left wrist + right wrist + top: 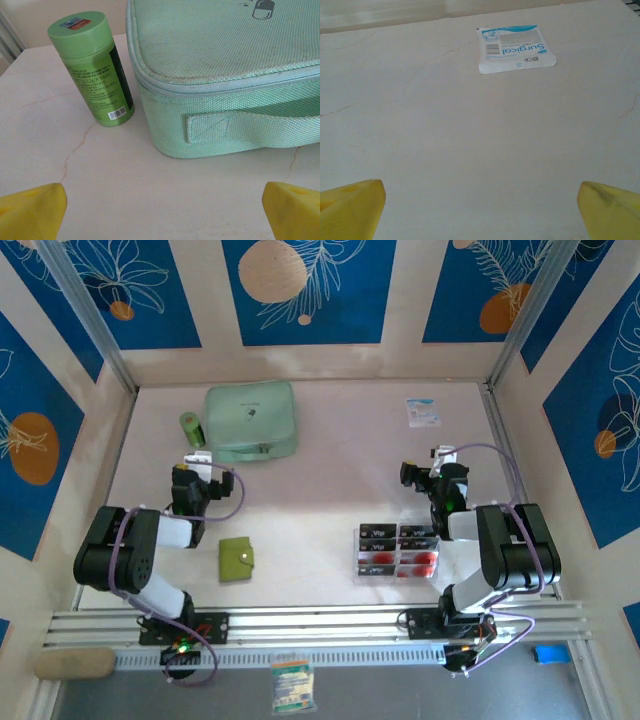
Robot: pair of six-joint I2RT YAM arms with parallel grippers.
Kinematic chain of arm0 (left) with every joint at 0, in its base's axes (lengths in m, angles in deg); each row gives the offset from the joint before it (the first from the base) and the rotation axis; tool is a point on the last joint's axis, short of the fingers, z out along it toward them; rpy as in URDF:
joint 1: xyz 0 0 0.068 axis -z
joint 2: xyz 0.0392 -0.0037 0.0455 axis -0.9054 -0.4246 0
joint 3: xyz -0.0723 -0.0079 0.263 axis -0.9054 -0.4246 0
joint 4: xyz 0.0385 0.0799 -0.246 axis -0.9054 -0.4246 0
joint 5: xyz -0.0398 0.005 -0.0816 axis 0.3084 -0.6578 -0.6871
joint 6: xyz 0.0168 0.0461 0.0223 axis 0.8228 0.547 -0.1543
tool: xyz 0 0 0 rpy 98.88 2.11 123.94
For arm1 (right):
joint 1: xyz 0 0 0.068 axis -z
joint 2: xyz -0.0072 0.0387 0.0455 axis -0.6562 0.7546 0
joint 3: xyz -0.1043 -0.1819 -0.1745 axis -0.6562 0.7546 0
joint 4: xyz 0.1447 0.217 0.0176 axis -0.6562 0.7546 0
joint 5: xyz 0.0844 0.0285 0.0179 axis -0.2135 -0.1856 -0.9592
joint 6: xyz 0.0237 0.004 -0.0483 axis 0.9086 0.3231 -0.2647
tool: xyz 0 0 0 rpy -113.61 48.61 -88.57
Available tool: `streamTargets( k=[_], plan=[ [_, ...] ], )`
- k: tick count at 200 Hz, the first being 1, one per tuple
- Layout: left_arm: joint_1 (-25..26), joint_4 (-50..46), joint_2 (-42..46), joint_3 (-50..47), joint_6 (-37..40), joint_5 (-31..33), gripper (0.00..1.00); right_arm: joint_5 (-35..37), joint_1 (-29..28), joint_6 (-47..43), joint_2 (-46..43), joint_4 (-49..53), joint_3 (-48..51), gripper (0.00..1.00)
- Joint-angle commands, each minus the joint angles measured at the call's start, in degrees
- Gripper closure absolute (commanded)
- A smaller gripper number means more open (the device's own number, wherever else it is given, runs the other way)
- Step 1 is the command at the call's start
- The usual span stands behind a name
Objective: Put the credit cards into the card holder
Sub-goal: Move the storage box to the middle-right of the table.
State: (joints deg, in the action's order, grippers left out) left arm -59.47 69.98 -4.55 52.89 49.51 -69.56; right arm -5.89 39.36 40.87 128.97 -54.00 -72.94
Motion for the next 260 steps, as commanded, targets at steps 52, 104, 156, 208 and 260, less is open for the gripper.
streamTargets(
  k=[52, 104, 156, 208, 260],
  plan=[
    [-0.1, 1.2, -0.3, 0.1, -0.9, 0.7, 0.0, -1.0, 0.0, -0.7, -0.3, -0.9, -1.1, 0.01],
    [-0.5, 0.4, -0.5, 0.6, -1.3, 0.0, 0.0, -1.1, 0.1, -0.6, -0.4, -0.9, -1.1, 0.01],
    [-0.8, -0.3, -0.6, 0.9, -1.5, -0.5, 0.0, -1.3, 0.2, -0.6, -0.1, -0.5, -1.4, 0.01],
    [-0.8, 0.7, -0.2, 0.3, -1.5, -0.7, 0.0, -2.5, 0.8, -0.2, -0.3, -0.3, -1.3, 0.01],
    [-0.8, -16.0, 8.1, 5.8, -2.0, 1.4, 0.0, 3.8, 0.6, 2.4, -11.2, 18.0, -7.5, 0.01]
  ],
)
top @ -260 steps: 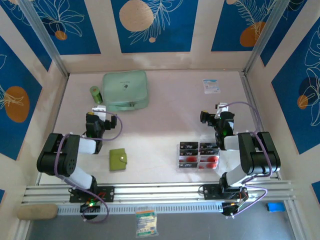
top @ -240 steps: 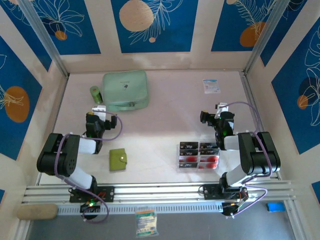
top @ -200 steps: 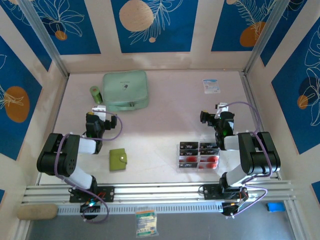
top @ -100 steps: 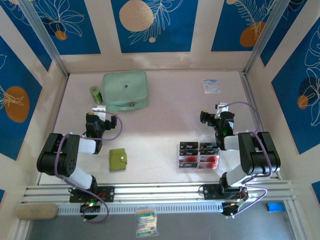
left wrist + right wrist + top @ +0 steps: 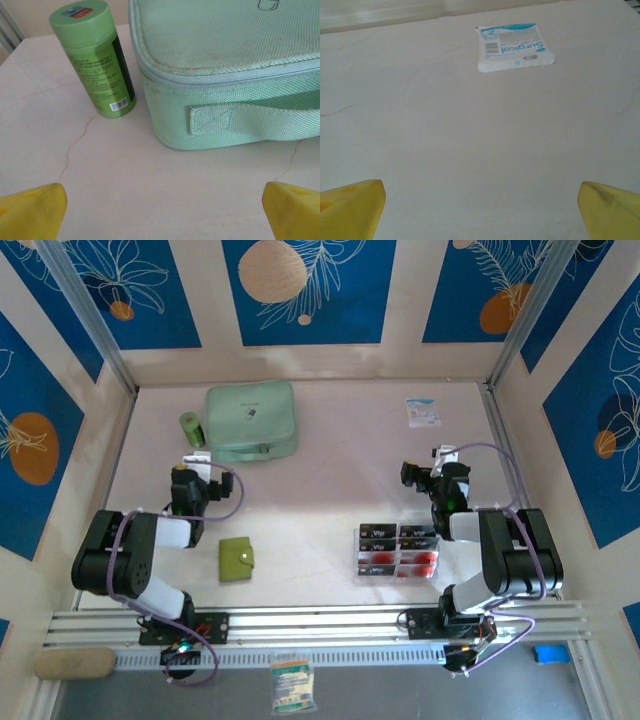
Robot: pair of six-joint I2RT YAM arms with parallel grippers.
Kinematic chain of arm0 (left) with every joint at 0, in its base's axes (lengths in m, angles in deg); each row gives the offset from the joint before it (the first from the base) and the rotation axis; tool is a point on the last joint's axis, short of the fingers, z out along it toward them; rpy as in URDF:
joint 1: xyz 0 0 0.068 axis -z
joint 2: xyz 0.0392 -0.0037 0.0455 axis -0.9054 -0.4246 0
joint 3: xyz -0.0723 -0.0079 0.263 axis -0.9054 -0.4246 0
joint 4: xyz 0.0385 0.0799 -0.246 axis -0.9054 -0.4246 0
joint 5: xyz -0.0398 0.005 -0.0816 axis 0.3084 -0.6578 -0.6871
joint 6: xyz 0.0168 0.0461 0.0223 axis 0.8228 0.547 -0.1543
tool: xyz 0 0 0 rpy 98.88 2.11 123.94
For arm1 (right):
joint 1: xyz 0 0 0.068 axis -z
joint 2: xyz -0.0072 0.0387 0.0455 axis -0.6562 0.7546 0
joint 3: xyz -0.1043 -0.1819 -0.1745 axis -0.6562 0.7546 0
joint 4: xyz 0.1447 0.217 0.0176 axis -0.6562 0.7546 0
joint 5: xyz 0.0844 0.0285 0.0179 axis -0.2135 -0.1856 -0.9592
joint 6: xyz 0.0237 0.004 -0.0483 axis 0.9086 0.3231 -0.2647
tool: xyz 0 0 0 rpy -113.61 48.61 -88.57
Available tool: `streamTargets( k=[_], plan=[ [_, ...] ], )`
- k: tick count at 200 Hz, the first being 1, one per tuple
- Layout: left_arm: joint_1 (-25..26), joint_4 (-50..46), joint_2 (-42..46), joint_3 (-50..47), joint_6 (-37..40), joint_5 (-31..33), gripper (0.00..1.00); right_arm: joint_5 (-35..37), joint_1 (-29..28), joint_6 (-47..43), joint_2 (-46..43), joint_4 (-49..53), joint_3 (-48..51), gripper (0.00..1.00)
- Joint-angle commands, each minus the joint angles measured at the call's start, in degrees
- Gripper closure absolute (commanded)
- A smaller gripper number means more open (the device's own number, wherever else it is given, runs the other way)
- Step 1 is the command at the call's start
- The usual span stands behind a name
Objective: Put the credit cards into the card holder
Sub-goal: Move the storage box to the middle-right of the table.
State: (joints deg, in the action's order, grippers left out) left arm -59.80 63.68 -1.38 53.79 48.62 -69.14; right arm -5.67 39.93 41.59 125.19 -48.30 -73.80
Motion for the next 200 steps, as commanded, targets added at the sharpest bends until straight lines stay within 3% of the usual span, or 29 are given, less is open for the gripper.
streamTargets(
  k=[1, 18, 36, 57, 82, 104, 130, 174, 200],
  plan=[
    [-0.5, -10.1, 5.1, 5.1, -1.1, 0.9, 0.0, 3.7, 0.0, 1.9, -7.7, 13.2, -7.1, 0.01],
    [-0.5, -13.2, 7.1, 6.3, -1.1, 1.6, 0.0, 3.7, 1.2, 8.3, -11.3, 27.9, -15.2, 0.01],
    [-0.5, -14.1, 10.4, 6.6, -2.8, 3.1, 0.0, 2.6, 3.8, 21.6, -13.6, 43.4, -23.0, 0.01],
    [-0.4, -20.9, 15.0, 9.7, -6.5, 2.7, 0.0, -10.7, 7.1, 25.6, -15.8, 53.1, -28.5, 0.01],
    [-0.1, -34.1, 20.5, 15.3, -13.0, 1.3, 0.0, -19.9, 2.8, 23.8, -21.7, 58.0, -29.0, 0.04],
    [0.6, -42.8, 24.7, 18.2, -16.2, 0.0, 0.0, -21.3, -6.8, 23.3, -26.3, 66.0, -29.3, 0.06],
    [0.9, -47.7, 27.6, 18.8, -18.7, -1.5, 0.0, -19.4, -22.4, 25.1, -28.5, 73.5, -27.6, 0.07],
    [1.3, -49.9, 26.8, 20.6, -21.2, -4.8, 0.0, -15.8, -47.1, 35.8, -27.8, 77.8, -22.8, 0.09],
    [1.5, -51.2, 25.0, 22.3, -21.3, -5.4, 0.0, -11.8, -58.2, 44.1, -27.2, 79.6, -20.2, 0.1]
  ],
)
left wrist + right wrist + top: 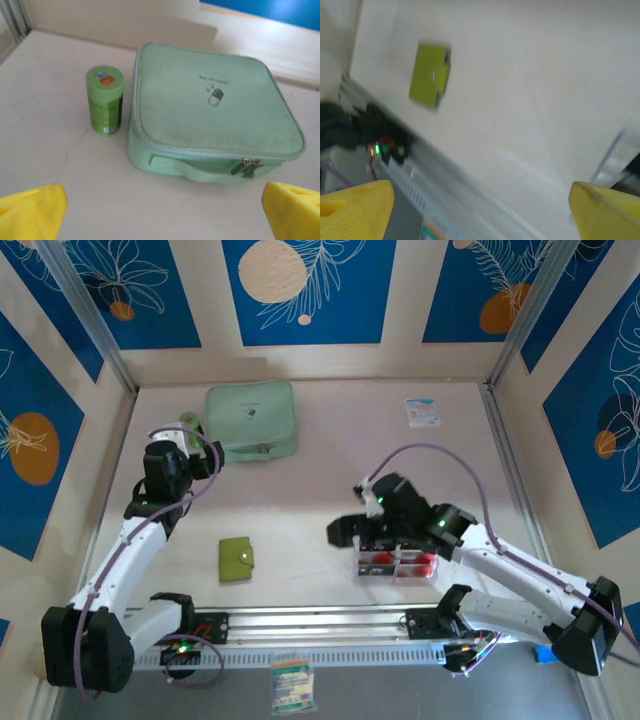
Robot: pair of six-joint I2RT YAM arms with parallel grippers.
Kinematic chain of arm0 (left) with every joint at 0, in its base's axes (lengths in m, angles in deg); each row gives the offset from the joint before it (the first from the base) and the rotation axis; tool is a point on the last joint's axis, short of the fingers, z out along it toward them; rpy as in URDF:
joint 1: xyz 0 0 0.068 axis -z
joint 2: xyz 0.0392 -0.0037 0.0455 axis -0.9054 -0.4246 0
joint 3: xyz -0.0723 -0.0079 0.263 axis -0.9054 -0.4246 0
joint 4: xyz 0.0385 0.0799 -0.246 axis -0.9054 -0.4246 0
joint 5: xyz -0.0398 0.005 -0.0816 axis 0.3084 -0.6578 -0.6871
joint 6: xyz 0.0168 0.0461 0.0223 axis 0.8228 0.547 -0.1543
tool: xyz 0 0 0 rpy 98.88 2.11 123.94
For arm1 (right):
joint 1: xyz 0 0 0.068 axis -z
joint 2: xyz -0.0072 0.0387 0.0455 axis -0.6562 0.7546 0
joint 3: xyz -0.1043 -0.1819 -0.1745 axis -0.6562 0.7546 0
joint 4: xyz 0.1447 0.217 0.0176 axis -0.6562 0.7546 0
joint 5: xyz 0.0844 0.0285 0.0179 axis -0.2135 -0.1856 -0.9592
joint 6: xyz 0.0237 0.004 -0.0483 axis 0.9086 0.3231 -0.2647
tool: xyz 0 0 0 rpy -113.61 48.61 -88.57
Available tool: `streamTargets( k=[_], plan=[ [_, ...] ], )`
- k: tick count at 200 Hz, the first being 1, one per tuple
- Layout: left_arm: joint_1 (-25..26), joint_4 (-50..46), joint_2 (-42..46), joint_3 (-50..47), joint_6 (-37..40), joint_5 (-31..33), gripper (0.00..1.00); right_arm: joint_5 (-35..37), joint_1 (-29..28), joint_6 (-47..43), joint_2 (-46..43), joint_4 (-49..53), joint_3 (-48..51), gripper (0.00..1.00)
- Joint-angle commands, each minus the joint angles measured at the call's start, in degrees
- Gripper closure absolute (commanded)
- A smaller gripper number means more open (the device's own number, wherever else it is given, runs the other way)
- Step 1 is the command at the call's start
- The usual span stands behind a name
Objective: Put the credit cards into the card holder
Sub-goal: Move the storage box to the middle-right of the table.
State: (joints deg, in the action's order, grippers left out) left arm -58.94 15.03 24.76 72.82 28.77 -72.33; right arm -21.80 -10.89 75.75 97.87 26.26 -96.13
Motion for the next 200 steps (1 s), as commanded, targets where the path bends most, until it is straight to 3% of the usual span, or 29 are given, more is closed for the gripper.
streamTargets(
  k=[1, 32, 81, 153, 200],
  plan=[
    [0.7, -2.5, -1.2, 3.4, -1.5, -2.2, 0.0, 4.5, -7.8, 10.2, 0.1, 5.1, 2.3, 0.1],
    [1.0, -1.9, -1.8, 3.4, -1.8, -2.3, 0.0, 9.7, -15.4, 18.7, 0.4, 11.4, 4.6, 0.1],
    [1.3, -2.1, -2.3, 4.0, -1.7, -2.6, 0.0, 13.4, -16.4, 26.7, 0.9, 18.2, 8.3, 0.09],
    [1.7, -2.6, -1.4, 5.5, -4.0, -3.7, 0.0, 16.1, -11.1, 28.5, 0.9, 16.9, 12.9, 0.05],
    [2.0, -2.1, -1.7, 5.6, -5.4, -4.0, 0.0, 16.1, -6.4, 25.7, 0.8, 10.0, 14.2, 0.05]
  ],
)
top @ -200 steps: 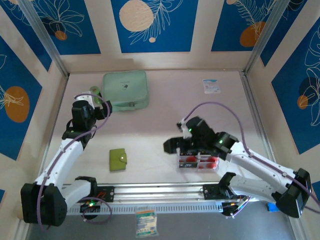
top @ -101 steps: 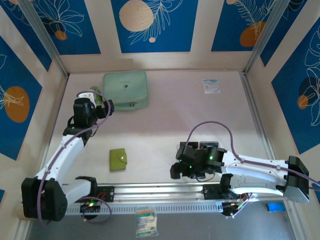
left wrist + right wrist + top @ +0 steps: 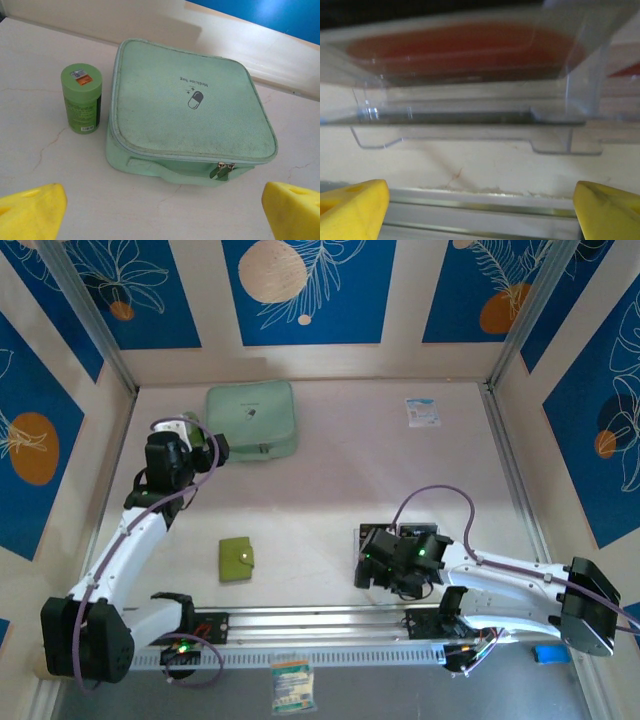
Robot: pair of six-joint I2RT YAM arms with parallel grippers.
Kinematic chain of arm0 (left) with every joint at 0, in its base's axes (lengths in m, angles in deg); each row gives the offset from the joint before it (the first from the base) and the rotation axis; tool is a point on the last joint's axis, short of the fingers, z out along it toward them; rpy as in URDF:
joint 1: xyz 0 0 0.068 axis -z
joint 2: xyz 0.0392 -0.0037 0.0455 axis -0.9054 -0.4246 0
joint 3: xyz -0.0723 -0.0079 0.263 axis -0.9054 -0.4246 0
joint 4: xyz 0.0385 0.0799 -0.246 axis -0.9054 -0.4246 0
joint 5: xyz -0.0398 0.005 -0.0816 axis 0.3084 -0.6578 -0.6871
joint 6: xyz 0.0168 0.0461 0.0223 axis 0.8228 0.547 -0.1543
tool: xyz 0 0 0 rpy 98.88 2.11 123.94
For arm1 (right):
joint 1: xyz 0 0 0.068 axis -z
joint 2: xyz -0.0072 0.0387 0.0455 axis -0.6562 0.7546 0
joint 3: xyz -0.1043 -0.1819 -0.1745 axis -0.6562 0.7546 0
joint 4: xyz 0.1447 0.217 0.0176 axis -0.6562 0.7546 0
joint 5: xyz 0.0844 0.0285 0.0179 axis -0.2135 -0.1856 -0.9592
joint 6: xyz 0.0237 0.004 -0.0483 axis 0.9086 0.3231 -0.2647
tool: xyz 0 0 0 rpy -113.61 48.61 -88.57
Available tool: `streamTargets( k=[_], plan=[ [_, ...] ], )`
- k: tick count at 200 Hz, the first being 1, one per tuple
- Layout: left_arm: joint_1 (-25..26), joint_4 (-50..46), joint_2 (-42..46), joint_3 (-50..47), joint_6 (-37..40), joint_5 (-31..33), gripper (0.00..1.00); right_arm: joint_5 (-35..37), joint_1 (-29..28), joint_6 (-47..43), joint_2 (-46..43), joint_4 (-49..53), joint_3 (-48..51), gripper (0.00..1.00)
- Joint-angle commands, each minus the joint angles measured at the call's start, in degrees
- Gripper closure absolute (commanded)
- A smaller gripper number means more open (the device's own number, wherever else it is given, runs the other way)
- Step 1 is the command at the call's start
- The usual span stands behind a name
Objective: Put the credit cards into the card holder
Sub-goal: Move the storage box to the middle-right of the table.
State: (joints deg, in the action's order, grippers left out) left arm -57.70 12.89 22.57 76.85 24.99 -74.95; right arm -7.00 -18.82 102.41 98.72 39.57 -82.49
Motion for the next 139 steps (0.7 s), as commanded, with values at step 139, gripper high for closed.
streamTargets(
  k=[139],
  plan=[
    [2.8, 0.1, 0.1, 1.1, -1.9, -0.1, 0.0, 4.4, 11.1, -7.1, 2.0, -12.7, 2.3, 0.05]
  ],
)
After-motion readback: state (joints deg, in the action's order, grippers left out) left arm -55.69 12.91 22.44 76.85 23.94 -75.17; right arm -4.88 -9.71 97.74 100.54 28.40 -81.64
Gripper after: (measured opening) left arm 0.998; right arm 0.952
